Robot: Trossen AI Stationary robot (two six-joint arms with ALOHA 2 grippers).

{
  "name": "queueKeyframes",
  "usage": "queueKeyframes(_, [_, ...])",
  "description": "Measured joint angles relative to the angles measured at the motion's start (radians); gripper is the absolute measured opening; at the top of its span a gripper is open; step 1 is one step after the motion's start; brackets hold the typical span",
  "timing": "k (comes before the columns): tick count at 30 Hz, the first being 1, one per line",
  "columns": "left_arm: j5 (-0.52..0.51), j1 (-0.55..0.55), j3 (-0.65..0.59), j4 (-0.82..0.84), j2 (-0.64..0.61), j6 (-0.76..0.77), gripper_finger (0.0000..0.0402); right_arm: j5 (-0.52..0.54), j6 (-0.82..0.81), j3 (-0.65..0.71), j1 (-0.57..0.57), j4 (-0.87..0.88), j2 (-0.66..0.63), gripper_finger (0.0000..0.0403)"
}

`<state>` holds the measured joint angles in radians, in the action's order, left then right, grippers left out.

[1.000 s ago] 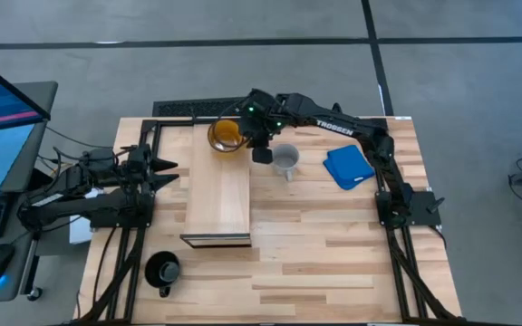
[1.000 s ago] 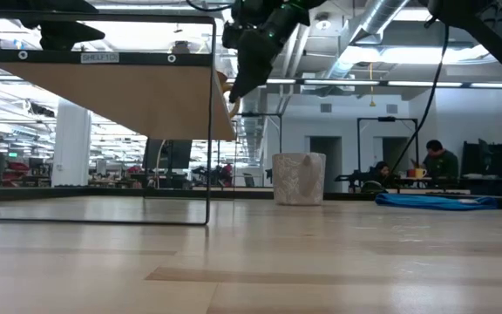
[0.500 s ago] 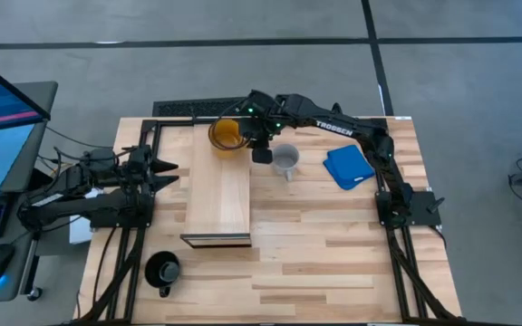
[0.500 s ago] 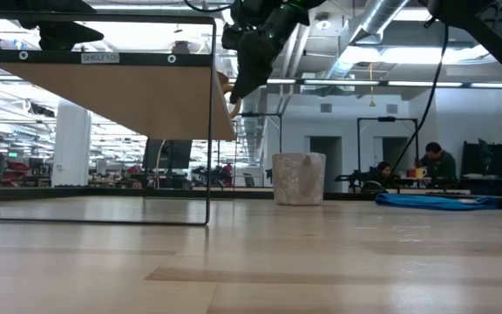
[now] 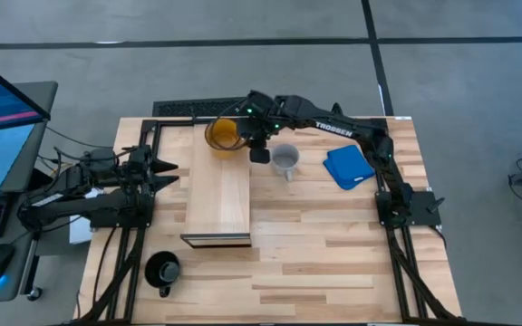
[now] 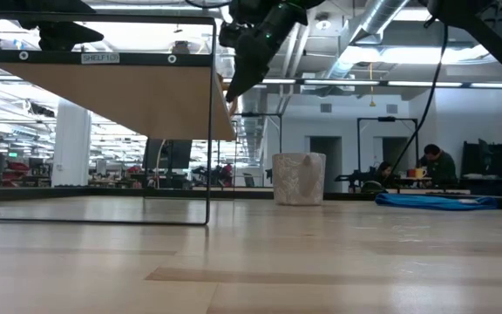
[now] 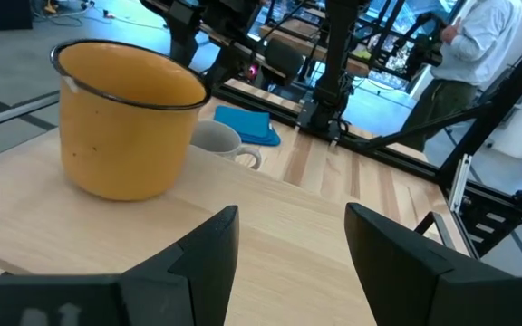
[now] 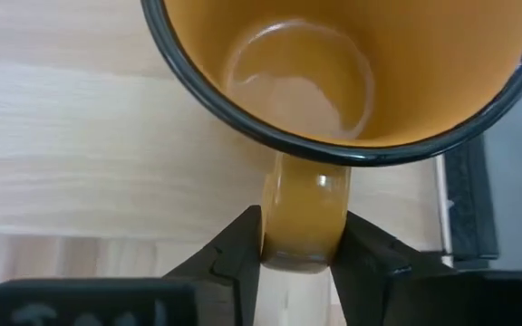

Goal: Stack small to large cups/mugs on shelf
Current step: Put the yellow mug on the shelf

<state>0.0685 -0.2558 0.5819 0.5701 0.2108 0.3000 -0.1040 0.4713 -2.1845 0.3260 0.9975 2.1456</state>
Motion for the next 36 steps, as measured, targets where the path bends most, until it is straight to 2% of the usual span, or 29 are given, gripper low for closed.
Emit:
queueKeyframes(4, [0.0,0.0,0.0,0.0,0.0,0.0,0.0194,0.027,0.0,0.0,0.0,0.002,0.0,0.0145])
queueKeyframes(15, [0.0,0.0,0.0,0.0,0.0,0.0,0.0194,0.027,-0.001,0.0,0.0,-0.003,0.0,0.0132])
queueKeyframes(36, [0.0,0.0,0.0,0.005,0.0,0.0,0.0194,0.027,-0.018,0.0,-0.001,-0.013,0.0,0.0133])
